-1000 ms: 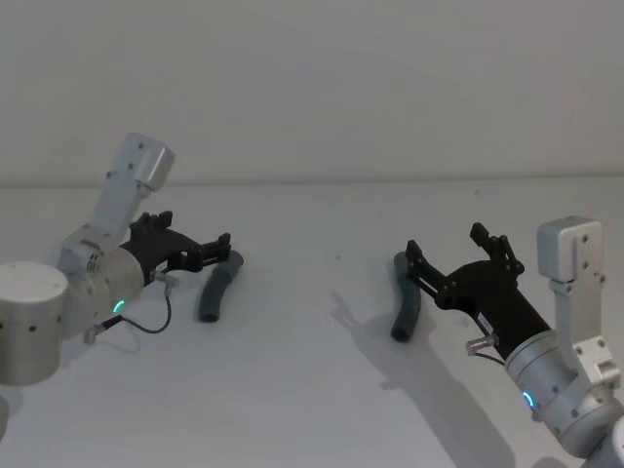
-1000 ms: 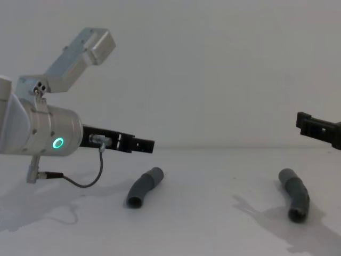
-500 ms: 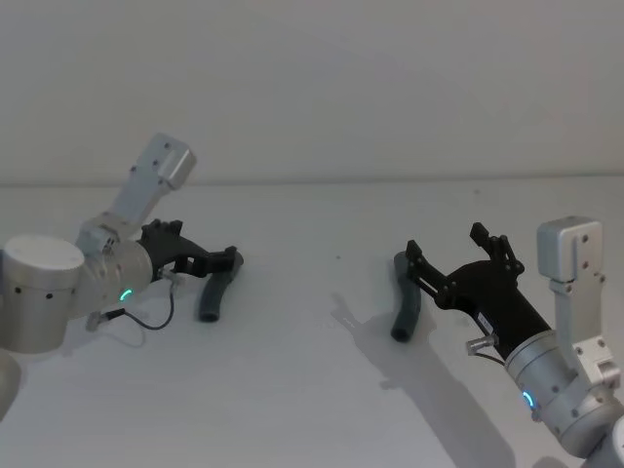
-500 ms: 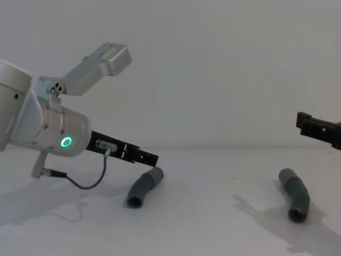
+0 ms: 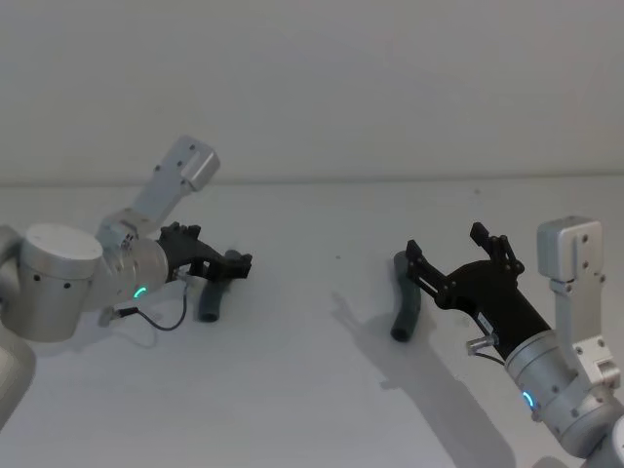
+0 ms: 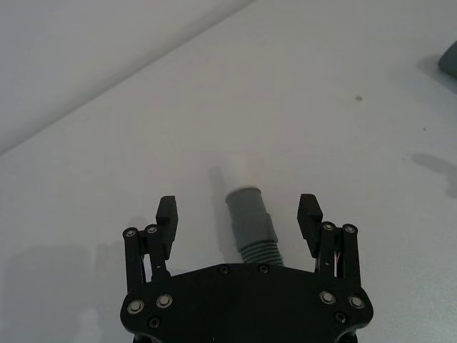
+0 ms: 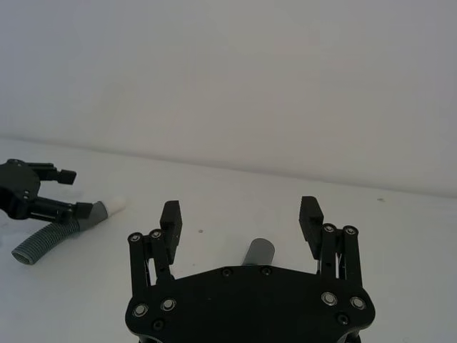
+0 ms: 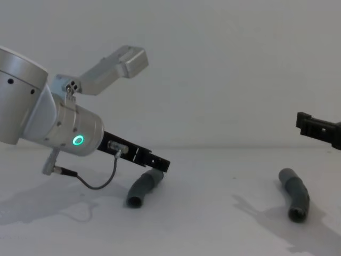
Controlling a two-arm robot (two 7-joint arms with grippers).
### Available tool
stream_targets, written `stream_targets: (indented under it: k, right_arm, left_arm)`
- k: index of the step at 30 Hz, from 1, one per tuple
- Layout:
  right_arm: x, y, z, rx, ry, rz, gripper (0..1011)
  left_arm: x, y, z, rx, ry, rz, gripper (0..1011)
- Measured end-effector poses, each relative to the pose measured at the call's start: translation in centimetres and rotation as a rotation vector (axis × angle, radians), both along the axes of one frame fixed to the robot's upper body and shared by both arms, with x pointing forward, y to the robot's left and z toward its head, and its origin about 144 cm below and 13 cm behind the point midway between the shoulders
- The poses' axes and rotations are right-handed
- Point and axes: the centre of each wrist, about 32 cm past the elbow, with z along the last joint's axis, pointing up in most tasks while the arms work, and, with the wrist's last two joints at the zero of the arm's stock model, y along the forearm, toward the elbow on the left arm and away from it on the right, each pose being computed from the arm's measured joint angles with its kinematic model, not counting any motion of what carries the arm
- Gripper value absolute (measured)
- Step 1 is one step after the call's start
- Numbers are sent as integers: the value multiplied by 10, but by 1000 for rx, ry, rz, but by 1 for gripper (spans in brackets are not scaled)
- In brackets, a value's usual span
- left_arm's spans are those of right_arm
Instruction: Use both hands to pick up one end of the pipe from the table, align the ends, and insert them.
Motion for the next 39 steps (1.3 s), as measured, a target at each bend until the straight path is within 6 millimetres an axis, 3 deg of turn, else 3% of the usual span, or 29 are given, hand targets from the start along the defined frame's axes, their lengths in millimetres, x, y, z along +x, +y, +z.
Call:
stream_targets:
  k: [39]
  right_arm:
    - [0,0,0,0,0,0,1001]
  left_arm:
    - [2,1,-15,-3,131,103,996]
